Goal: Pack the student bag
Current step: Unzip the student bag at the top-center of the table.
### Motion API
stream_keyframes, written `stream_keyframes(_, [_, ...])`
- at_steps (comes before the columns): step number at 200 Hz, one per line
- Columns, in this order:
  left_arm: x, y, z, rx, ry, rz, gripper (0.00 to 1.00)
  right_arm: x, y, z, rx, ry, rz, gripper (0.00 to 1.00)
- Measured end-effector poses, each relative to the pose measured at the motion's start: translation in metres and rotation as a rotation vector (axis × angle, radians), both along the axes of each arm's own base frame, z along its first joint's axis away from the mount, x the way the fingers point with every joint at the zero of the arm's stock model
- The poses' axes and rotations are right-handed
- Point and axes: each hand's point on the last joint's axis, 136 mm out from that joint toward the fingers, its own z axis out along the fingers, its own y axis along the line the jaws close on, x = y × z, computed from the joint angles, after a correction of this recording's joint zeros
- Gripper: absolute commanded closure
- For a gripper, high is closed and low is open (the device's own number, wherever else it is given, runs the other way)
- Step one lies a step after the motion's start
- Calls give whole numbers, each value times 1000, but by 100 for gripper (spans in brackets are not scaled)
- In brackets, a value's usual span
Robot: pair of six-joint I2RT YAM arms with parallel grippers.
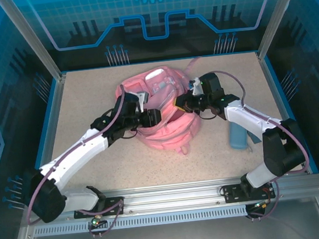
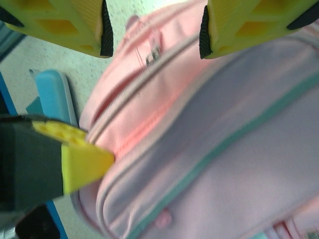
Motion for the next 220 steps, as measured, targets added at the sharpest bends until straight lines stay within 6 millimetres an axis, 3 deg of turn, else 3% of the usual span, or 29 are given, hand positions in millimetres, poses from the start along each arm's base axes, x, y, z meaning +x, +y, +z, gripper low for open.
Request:
stream_keyframes(32, [-27,-11,-32,-14,109,-4,55,1,4,4,18,-6,-2,91])
stream_keyframes(63, [-25,-21,-47,-46,165,35,59,-1,7,5,22,-3,2,91])
stream_keyframes(100, [-15,-31,-58,-75,185,65,65,-1,9,6,28,-1,3,91])
stream_keyframes(187, [-8,-34,-69,-90,220,132,77,0,10,7,45,9,-9,91])
stream_keyframes(220, [-6,-35,-67,-100,214,133,89,1,11,10,58,2,-12,92])
